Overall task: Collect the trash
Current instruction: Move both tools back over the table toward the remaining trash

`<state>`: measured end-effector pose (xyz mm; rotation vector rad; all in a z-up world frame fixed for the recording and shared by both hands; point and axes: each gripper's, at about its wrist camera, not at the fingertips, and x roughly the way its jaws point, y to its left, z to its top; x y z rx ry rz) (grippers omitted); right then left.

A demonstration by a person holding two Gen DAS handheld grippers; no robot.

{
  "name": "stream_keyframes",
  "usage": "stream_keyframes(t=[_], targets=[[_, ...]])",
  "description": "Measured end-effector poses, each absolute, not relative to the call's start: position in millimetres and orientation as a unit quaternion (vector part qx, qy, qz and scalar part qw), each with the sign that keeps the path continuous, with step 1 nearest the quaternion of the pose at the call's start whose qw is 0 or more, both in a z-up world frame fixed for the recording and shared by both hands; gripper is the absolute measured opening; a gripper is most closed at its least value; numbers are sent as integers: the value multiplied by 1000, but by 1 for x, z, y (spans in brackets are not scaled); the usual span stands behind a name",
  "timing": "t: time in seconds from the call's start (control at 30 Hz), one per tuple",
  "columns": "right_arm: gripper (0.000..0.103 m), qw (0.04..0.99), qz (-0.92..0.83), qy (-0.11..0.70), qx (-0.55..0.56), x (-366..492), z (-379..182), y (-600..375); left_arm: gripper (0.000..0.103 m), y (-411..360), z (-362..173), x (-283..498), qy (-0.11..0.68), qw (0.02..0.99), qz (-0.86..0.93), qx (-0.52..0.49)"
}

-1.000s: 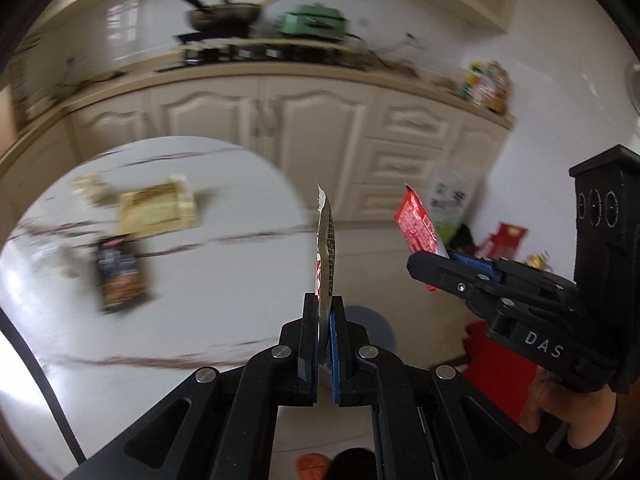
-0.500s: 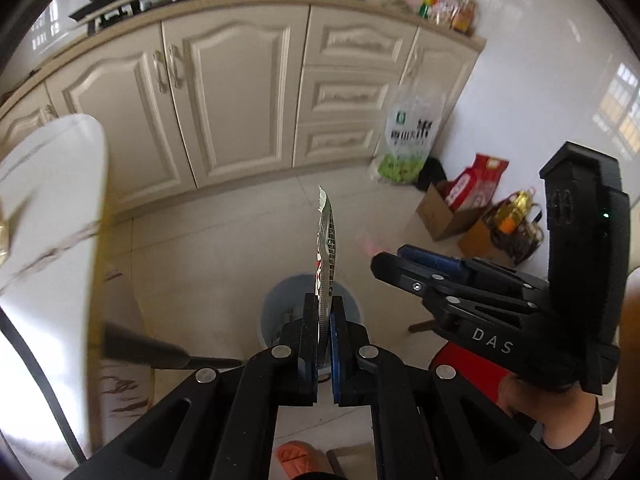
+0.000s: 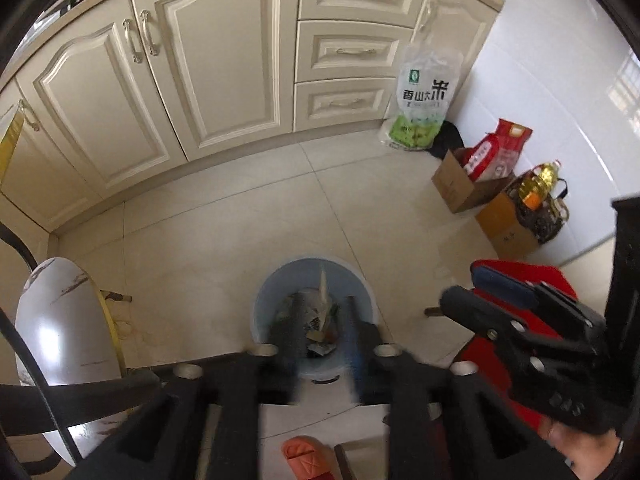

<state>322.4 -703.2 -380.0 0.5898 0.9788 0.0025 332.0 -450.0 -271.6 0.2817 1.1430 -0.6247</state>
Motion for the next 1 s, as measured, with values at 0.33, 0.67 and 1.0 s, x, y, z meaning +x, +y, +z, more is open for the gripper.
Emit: stream_keyframes(t=[0.33,0.67,1.0], targets=[[66,875,15,410,258,301,-308,-680,64,-400,-206,252,447,850,-249,127],[86,924,19,339,177,265,-193,-616,94,-303,-126,120,335,910,-217,113],[103,960,63,256,97,231,-93,-511,102,-158,-75,-41,217,963,-140,81]])
